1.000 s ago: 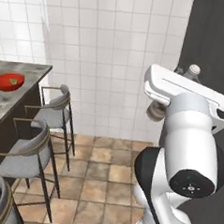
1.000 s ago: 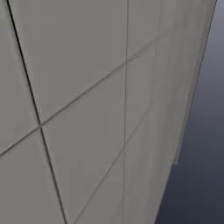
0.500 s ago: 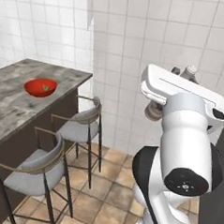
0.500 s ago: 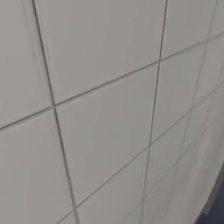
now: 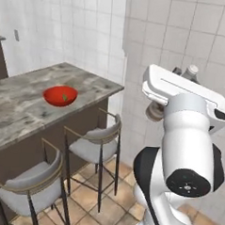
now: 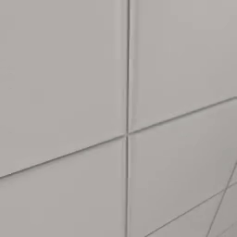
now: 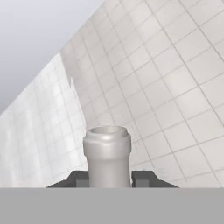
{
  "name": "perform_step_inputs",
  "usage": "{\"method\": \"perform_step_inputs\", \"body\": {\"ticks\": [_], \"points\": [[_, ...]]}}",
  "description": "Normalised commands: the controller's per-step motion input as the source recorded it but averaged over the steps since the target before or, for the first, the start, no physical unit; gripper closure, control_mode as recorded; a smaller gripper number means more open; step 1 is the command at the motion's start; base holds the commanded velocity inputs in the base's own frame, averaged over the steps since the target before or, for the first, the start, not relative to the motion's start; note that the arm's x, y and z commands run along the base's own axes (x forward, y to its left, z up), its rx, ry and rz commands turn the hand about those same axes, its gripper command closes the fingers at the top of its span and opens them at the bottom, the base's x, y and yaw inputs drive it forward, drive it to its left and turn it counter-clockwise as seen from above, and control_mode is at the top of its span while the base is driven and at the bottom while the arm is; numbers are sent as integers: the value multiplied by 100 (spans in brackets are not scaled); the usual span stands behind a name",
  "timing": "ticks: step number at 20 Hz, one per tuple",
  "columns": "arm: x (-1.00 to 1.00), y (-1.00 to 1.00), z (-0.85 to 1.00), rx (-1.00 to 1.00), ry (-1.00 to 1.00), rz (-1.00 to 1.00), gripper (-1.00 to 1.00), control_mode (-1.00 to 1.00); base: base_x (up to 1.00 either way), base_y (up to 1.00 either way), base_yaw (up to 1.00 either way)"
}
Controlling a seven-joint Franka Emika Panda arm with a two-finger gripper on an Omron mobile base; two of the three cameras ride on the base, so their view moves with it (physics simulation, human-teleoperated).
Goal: There is a bowl on the dining counter. Grab a lemon wedge from the fridge and place it in the bowl. Then get the liquor bottle and glass cup from the cabinet and place them next to the bowl.
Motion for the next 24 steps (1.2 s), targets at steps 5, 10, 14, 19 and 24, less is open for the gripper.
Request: {"method": "perform_step_inputs", "body": {"ticks": [5, 10, 14, 19, 24], "points": [[0, 0, 0, 0, 0, 0, 100, 100, 100, -41, 52], [0, 0, 0, 0, 0, 0, 100, 100, 100, -39, 52], [0, 0, 0, 0, 0, 0, 100, 100, 100, -28, 48], [0, 0, 0, 0, 0, 0, 100, 100, 100, -13, 37], [0, 0, 0, 0, 0, 0, 100, 100, 100, -1, 15]]}}
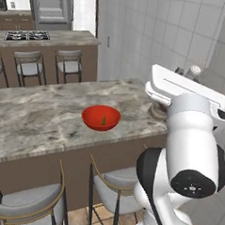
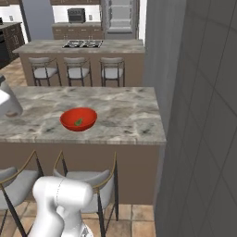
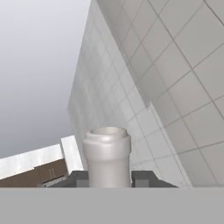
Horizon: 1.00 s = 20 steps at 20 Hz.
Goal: There is a bowl on the dining counter. Grab a lemon wedge from the fridge and place it in the bowl. Then get the liquor bottle and glass cup from the cabinet and place them next to the bowl.
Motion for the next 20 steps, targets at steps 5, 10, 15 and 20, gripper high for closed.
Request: {"method": "perform_step_inputs", "body": {"ticks": [5, 10, 15, 20], "points": [[100, 1, -28, 0, 2, 0, 100, -100, 0, 0, 0], [100, 22, -62, 0, 5, 0, 100, -100, 0, 0, 0], [100, 50, -68, 0, 3, 1, 100, -100, 0, 0, 0], [97, 59, -58, 0, 5, 6, 100, -100, 0, 0, 0]]}}
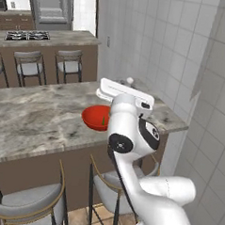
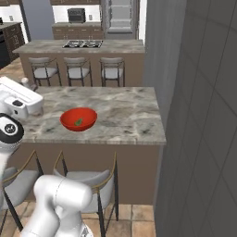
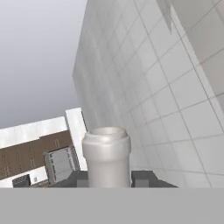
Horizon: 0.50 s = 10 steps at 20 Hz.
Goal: There is a bowl on the dining counter. Grab a lemon wedge from the fridge and place it in the bowl. Then get the liquor bottle and glass cup from the cabinet and place them next to the bowl.
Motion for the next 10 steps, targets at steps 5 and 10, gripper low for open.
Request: {"method": "perform_step_inputs", "body": {"ticks": [5, 10], "points": [[74, 38, -29, 0, 14, 1, 100, -100, 0, 0, 0], [43, 51, -34, 0, 11, 1, 100, -100, 0, 0, 0]]}}
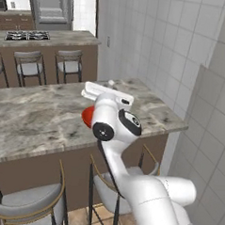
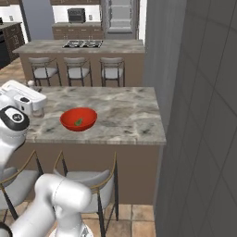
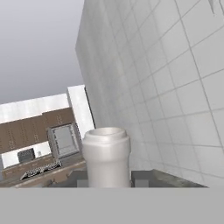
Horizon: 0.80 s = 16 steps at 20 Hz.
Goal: There is a bowl on the dining counter. Grab a lemon wedge from the fridge and place it in the bowl. Then get the liquor bottle and glass cup from the cabinet and place them next to the bowl.
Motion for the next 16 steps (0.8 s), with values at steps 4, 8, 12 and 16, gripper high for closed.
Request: {"method": "perform_step_inputs", "body": {"ticks": [4, 8, 12, 16], "points": [[18, 71, -37, 0, 0, 0, 100, -100, 0, 0, 0], [28, 44, -32, 0, 0, 0, 100, -100, 0, 0, 0], [45, 23, -22, 0, 0, -5, 100, -100, 0, 0, 0], [40, 18, -25, 0, 0, -4, 100, -100, 0, 0, 0]]}}
